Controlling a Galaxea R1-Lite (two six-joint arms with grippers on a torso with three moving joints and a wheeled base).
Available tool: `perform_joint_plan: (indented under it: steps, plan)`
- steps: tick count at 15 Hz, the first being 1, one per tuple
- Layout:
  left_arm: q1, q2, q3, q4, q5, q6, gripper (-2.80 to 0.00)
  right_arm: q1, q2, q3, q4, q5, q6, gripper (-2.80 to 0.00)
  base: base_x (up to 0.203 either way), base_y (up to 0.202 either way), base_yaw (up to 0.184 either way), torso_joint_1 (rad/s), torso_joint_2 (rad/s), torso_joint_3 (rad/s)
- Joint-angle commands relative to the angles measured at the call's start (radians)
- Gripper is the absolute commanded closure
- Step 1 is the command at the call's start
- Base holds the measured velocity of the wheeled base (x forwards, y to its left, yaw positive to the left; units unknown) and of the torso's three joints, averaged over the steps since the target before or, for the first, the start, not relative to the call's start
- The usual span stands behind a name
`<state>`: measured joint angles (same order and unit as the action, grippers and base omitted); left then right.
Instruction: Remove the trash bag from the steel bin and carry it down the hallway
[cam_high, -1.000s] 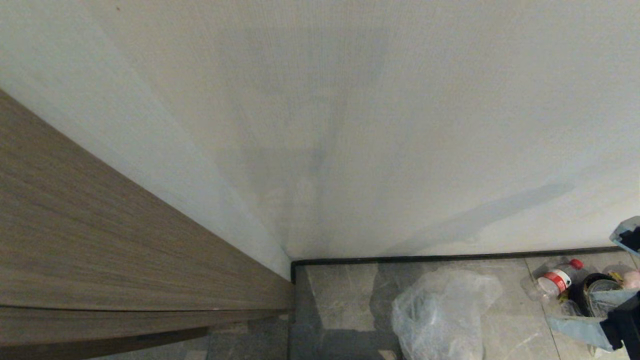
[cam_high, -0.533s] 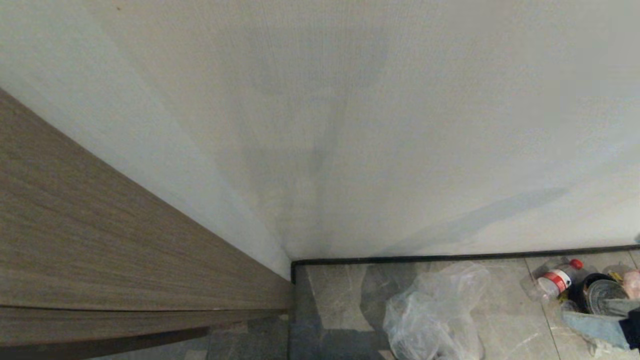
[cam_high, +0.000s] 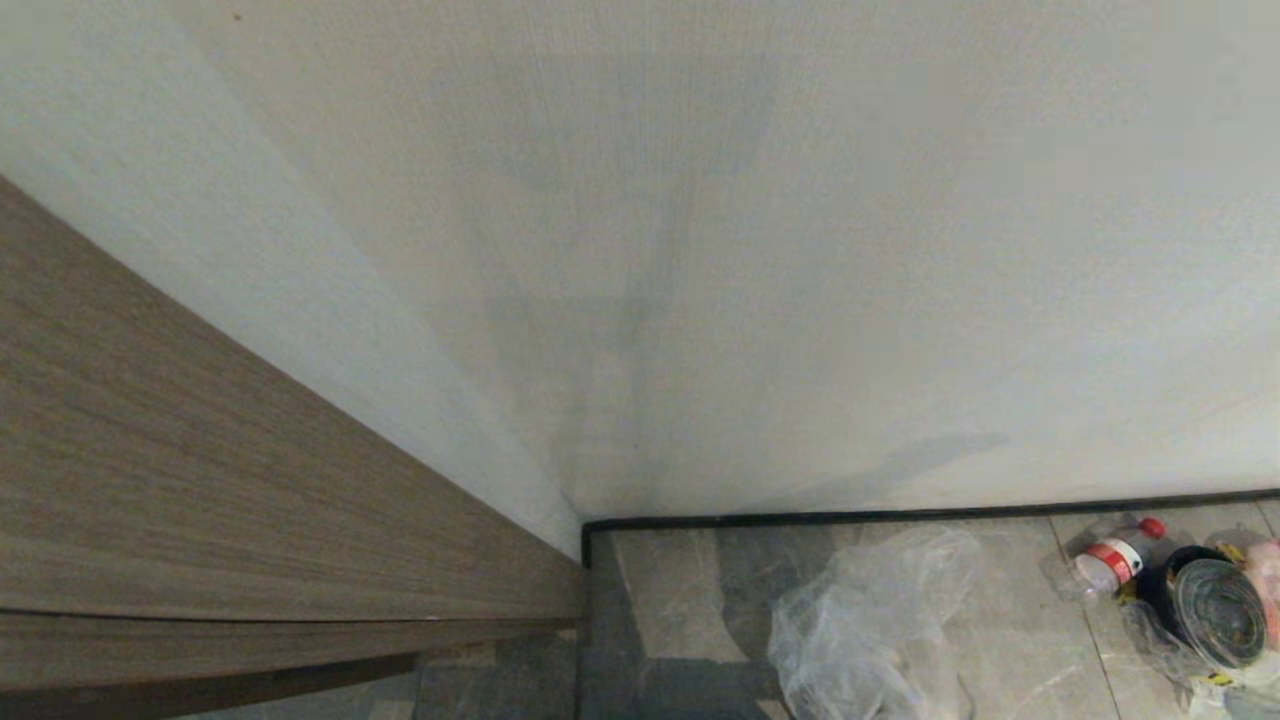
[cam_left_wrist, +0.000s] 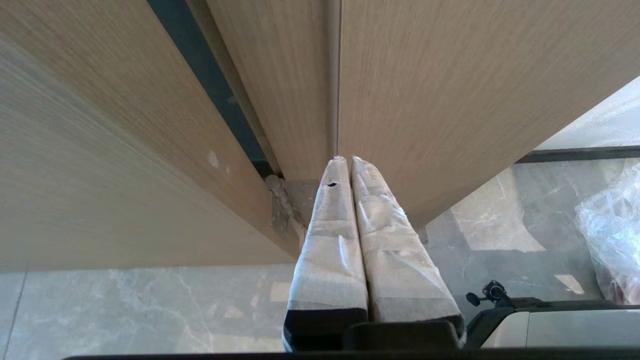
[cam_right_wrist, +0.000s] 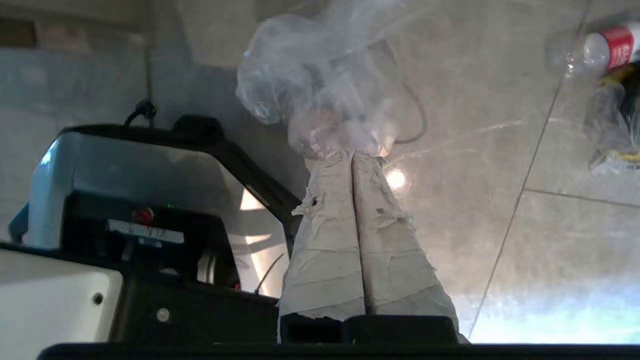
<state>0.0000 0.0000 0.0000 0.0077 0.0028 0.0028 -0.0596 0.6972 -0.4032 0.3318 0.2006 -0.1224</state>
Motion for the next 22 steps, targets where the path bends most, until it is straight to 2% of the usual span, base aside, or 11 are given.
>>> perform_joint_plan:
  steps: [1, 3, 6, 11, 18, 20, 22]
  plan:
    - [0.0, 0.0, 0.0, 0.0, 0.001, 0.0, 0.0, -0.007, -0.151, 0.073, -0.002, 0.0, -0.001, 0.0, 0.0, 0.0, 0.0, 0.0, 0.0, 0.0]
    - [0.0, 0.0, 0.0, 0.0, 0.002, 0.0, 0.0, -0.001, -0.236, 0.146, -0.049, -0.033, 0.004, 0.0, 0.0, 0.0, 0.0, 0.0, 0.0, 0.0]
    - [0.0, 0.0, 0.0, 0.0, 0.0, 0.0, 0.0, 0.026, -0.354, 0.255, -0.18, -0.133, 0.059, 0.0, 0.0, 0.0, 0.0, 0.0, 0.0, 0.0]
    - [0.0, 0.0, 0.0, 0.0, 0.0, 0.0, 0.0, 0.046, -0.704, 0.329, -0.199, -0.178, 0.103, 0.0, 0.0, 0.0, 0.0, 0.0, 0.0, 0.0]
    - [0.0, 0.0, 0.0, 0.0, 0.0, 0.0, 0.0, 0.055, -0.699, 0.369, -0.248, -0.2, 0.121, 0.0, 0.0, 0.0, 0.0, 0.0, 0.0, 0.0]
    - [0.0, 0.0, 0.0, 0.0, 0.002, 0.0, 0.0, 0.055, -0.699, 0.405, -0.347, -0.21, 0.125, 0.0, 0.0, 0.0, 0.0, 0.0, 0.0, 0.0]
    - [0.0, 0.0, 0.0, 0.0, 0.0, 0.0, 0.0, 0.055, -0.699, 0.406, -0.336, -0.21, 0.123, 0.0, 0.0, 0.0, 0.0, 0.0, 0.0, 0.0]
